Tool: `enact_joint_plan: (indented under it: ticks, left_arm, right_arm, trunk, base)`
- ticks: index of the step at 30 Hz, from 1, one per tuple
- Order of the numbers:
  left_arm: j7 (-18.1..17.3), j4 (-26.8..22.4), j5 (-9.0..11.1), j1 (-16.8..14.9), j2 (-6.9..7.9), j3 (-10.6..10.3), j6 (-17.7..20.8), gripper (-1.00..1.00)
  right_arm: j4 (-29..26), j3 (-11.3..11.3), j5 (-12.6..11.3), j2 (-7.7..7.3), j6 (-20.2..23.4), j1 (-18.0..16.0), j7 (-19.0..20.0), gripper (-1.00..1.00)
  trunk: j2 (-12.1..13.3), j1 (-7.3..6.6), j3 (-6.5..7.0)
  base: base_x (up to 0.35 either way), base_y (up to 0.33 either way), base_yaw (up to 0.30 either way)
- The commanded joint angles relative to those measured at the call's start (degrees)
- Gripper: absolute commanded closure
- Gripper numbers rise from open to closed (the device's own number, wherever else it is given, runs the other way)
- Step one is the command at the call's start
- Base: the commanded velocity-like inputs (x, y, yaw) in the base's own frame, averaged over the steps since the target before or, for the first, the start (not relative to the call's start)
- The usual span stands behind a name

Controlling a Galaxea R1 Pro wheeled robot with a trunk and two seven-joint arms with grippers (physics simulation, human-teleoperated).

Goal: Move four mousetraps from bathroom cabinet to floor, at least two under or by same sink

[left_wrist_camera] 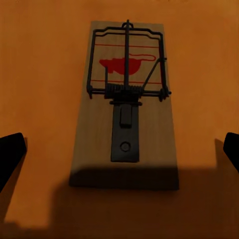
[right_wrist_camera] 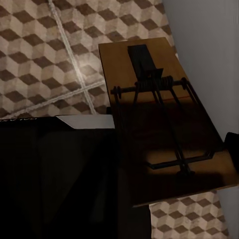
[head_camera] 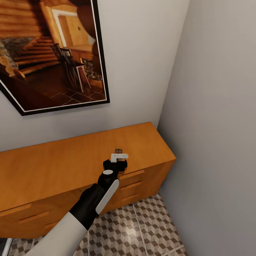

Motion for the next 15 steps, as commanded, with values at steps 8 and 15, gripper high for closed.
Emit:
enact_joint_plan:
  ticks: [8, 15]
  left_arm:
    - [0.64, 1.56, 0.76, -0.05, 0.05, -0.12, 0.08, 1.00]
    - [0.64, 1.52, 0.77, -0.05, 0.05, -0.12, 0.08, 1.00]
  right_arm:
    - [0.05, 0.52, -0.65, 0.03, -0.24, -0.04, -0.19, 1.00]
    - [0.05, 0.53, -0.64, 0.04, -0.24, 0.04, -0.19, 1.00]
  trunk:
    - [-0.06, 0.04, -0.08]
    - [-0.06, 0.04, -0.08]
  base:
    - [0.000, 0.000, 0.000]
    - [0.000, 0.000, 0.000]
